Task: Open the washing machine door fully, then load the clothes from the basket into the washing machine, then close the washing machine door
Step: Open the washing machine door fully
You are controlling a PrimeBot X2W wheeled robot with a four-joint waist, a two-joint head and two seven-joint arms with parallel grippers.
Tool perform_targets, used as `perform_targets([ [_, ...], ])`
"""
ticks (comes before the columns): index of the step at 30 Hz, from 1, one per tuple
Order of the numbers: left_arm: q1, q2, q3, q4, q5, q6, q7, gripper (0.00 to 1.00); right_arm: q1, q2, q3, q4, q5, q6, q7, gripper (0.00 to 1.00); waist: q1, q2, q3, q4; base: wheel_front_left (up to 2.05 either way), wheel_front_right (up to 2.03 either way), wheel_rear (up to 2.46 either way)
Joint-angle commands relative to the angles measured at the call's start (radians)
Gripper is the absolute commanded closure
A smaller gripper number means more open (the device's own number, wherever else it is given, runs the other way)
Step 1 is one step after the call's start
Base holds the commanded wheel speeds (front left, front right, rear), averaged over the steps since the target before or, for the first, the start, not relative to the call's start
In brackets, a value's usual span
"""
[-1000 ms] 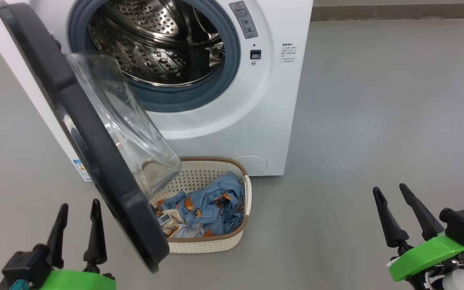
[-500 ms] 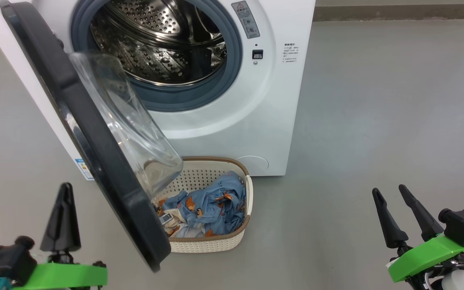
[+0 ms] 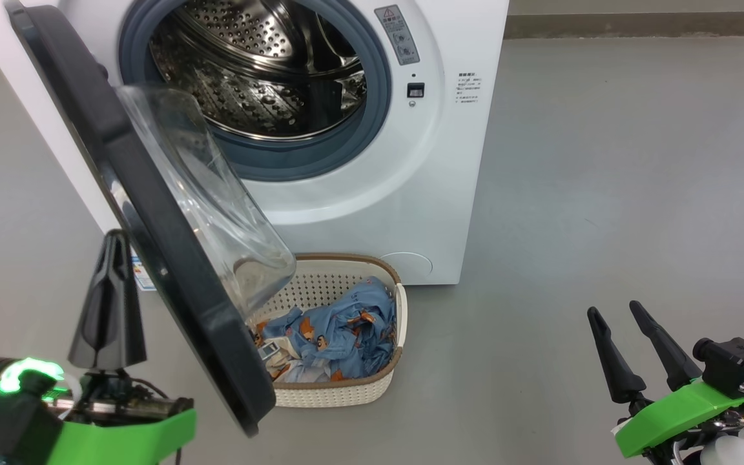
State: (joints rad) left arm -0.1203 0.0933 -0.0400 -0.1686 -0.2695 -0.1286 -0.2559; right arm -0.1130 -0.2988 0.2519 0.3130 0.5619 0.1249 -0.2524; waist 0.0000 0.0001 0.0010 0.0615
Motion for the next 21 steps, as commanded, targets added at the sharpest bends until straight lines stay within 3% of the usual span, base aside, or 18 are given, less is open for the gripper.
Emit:
perform_targets([
  [1,-0.033,0.016,0.015,-0.044,0.006,-0.002,-0.006,1.0,-0.022,-0.013,0.015,-0.018,0.002,0.006,-0.009,0.0,0.0,-0.0001,-0.001,-0.002,0.0,0.0,0.0],
  [9,-0.007,0.026,-0.103,-0.067,-0.01,-0.002,-0.006,1.0,-0.017,-0.006,0.016,-0.017,0.002,0.006,-0.009,0.0,0.0,-0.0001,0.001,-0.009,0.0,0.0,0.0],
  [21,0.003,0.03,-0.252,0.068,-0.074,-0.002,-0.006,1.0,-0.021,0.0,0.015,-0.015,-0.001,0.006,-0.009,0.0,0.0,-0.0001,0.016,-0.013,0.0,0.0,0.0],
])
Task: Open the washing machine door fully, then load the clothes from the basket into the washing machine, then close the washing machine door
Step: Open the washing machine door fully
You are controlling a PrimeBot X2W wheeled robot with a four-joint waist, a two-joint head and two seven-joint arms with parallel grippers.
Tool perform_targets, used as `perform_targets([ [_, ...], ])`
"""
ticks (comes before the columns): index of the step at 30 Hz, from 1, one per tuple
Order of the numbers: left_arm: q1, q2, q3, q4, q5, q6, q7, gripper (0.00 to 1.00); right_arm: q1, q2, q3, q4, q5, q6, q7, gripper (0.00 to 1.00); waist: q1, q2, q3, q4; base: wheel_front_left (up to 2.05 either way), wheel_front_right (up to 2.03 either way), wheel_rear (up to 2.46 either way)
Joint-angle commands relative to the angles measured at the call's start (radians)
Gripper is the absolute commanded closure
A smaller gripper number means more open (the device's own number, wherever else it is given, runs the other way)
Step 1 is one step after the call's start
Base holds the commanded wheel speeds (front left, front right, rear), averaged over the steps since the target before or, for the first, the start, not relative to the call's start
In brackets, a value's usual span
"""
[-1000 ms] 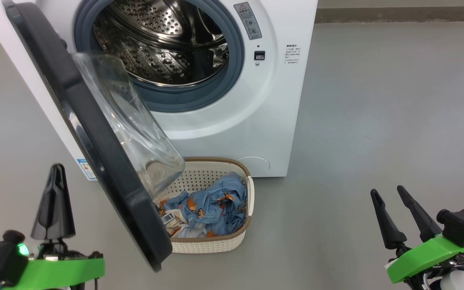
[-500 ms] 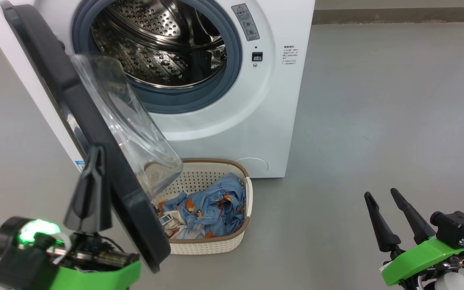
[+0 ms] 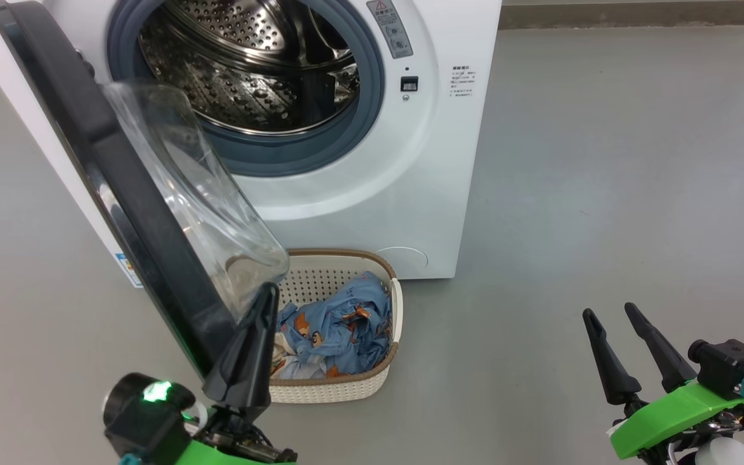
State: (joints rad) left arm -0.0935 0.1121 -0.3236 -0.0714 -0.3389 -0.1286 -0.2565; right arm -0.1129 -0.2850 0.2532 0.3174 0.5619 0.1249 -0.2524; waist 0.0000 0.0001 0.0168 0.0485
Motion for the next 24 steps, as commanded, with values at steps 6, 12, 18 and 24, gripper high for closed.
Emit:
perform_targets([
  [6,-0.036,0.0,0.001,0.069,-0.043,-0.002,-0.005,1.0,-0.03,-0.011,0.019,-0.016,-0.001,0.006,-0.009,0.0,0.0,-0.0001,0.007,-0.009,0.0,0.0,0.0],
  [12,-0.043,-0.011,0.001,0.19,-0.073,-0.002,-0.005,1.0,-0.035,-0.006,0.022,-0.012,0.0,0.006,-0.009,0.0,0.0,-0.0001,0.018,-0.021,0.0,0.0,0.0],
  [18,-0.063,-0.009,0.012,0.274,-0.086,-0.002,-0.005,1.0,-0.037,-0.007,0.022,-0.009,0.001,0.006,-0.009,0.0,0.0,-0.0001,0.018,-0.027,0.0,0.0,0.0],
  [24,-0.069,-0.019,0.053,0.295,-0.084,0.001,-0.005,1.0,-0.033,-0.007,0.018,-0.009,-0.001,0.006,-0.009,0.0,0.0,-0.0001,0.015,-0.02,0.0,0.0,0.0],
])
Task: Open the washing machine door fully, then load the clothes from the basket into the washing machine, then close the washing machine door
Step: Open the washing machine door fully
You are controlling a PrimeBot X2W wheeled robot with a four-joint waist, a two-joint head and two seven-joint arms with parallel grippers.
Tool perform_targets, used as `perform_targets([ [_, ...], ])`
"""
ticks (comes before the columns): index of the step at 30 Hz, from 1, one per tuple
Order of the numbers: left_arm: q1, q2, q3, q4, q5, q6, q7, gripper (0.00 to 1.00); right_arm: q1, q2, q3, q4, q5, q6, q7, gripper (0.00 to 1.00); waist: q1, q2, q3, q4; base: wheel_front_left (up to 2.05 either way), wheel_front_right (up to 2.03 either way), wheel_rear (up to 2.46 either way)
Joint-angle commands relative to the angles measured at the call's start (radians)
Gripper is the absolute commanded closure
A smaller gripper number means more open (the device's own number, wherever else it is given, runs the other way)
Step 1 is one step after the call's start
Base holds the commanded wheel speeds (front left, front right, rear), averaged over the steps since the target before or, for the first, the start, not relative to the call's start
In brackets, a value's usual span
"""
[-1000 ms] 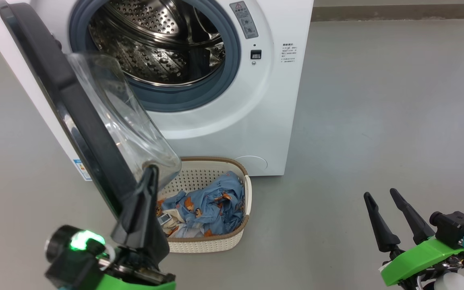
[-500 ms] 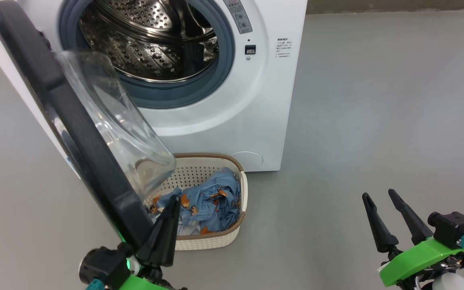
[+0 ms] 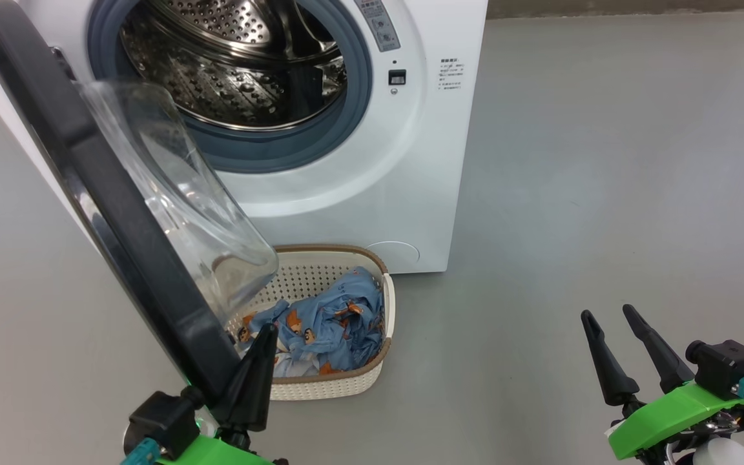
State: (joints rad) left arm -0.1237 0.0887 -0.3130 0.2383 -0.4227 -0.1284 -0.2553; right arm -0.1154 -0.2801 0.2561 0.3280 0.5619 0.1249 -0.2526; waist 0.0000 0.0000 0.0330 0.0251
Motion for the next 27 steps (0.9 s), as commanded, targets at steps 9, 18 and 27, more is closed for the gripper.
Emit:
perform_targets([
  [9,-0.035,0.0,0.09,0.004,0.007,0.002,-0.006,1.0,-0.02,-0.009,0.012,-0.02,-0.001,0.006,-0.009,0.0,0.0,0.0,-0.009,0.056,0.0,0.0,0.0],
  [18,-0.02,0.01,0.097,0.01,0.013,0.001,-0.006,1.0,-0.01,-0.001,0.009,-0.021,0.001,0.006,-0.009,0.0,0.0,0.0,-0.017,0.121,0.0,0.0,0.0],
  [27,-0.005,0.022,0.118,0.013,0.008,0.012,-0.006,1.0,-0.001,0.012,0.006,-0.016,0.002,0.006,-0.009,0.0,0.0,0.0,-0.028,0.183,0.0,0.0,0.0],
])
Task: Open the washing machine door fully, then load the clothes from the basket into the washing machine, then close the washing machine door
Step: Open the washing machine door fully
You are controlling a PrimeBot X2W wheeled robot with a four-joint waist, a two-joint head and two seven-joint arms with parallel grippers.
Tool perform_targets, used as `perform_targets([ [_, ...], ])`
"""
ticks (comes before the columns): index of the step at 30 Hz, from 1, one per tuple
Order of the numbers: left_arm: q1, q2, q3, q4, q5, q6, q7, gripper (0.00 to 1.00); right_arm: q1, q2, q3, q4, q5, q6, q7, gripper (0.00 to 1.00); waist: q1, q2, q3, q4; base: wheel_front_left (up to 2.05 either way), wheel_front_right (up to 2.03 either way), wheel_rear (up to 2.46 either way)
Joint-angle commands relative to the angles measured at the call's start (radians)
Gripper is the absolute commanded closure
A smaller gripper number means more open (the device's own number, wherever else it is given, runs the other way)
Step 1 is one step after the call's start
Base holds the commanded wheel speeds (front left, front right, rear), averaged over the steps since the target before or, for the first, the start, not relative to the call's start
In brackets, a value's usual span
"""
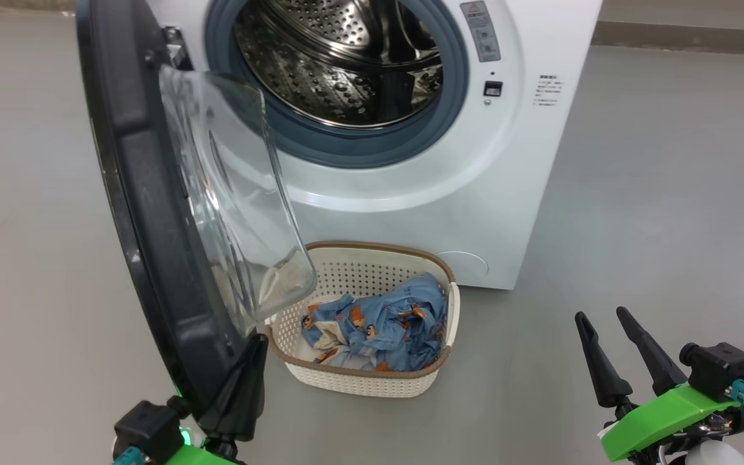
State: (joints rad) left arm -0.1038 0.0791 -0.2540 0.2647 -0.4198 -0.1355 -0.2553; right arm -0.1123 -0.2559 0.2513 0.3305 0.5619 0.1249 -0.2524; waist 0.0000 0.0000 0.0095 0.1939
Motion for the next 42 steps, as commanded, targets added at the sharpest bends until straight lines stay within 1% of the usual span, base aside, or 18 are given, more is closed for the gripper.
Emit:
perform_targets([
  [1,-0.025,0.034,0.06,-0.012,0.004,0.02,-0.006,1.0,-0.005,-0.011,0.01,-0.018,0.002,0.006,-0.009,0.0,0.0,0.0,-0.005,0.02,0.0,0.0,0.0],
  [8,-0.03,0.057,0.075,-0.007,-0.002,0.033,0.008,1.0,-0.005,-0.003,0.007,-0.02,0.002,0.006,-0.009,0.0,0.0,0.0,-0.005,0.065,0.0,0.0,0.0],
  [11,-0.037,0.076,0.088,-0.001,-0.009,0.042,0.025,1.0,-0.007,0.003,0.007,-0.018,0.001,0.006,-0.009,0.0,0.0,0.0,-0.003,0.089,0.0,0.0,0.0],
  [19,-0.073,0.144,0.121,0.017,-0.016,0.054,0.082,1.0,-0.017,0.008,0.005,-0.018,-0.002,0.006,-0.009,0.0,0.0,0.0,0.011,0.125,0.0,0.0,0.0],
  [26,-0.113,0.188,0.179,0.06,-0.069,0.057,0.122,1.0,-0.023,0.015,-0.001,-0.017,-0.003,0.006,-0.009,0.0,0.0,0.0,0.017,0.151,0.0,0.0,0.0],
  [29,-0.145,0.21,0.196,0.092,-0.086,0.052,0.13,1.0,-0.025,0.017,-0.004,-0.02,-0.003,0.006,-0.009,0.0,0.0,0.0,0.026,0.169,0.0,0.0,0.0],
  [33,-0.184,0.229,0.195,0.14,-0.087,0.045,0.137,1.0,-0.03,0.02,0.0,-0.015,-0.004,0.006,-0.009,0.0,0.0,0.0,0.032,0.187,0.0,0.0,0.0],
  [42,-0.336,0.282,0.19,0.341,-0.085,0.028,0.12,1.0,-0.063,0.025,-0.001,-0.014,-0.012,0.006,-0.009,0.0,0.0,0.0,0.073,0.237,0.0,0.0,0.0],
])
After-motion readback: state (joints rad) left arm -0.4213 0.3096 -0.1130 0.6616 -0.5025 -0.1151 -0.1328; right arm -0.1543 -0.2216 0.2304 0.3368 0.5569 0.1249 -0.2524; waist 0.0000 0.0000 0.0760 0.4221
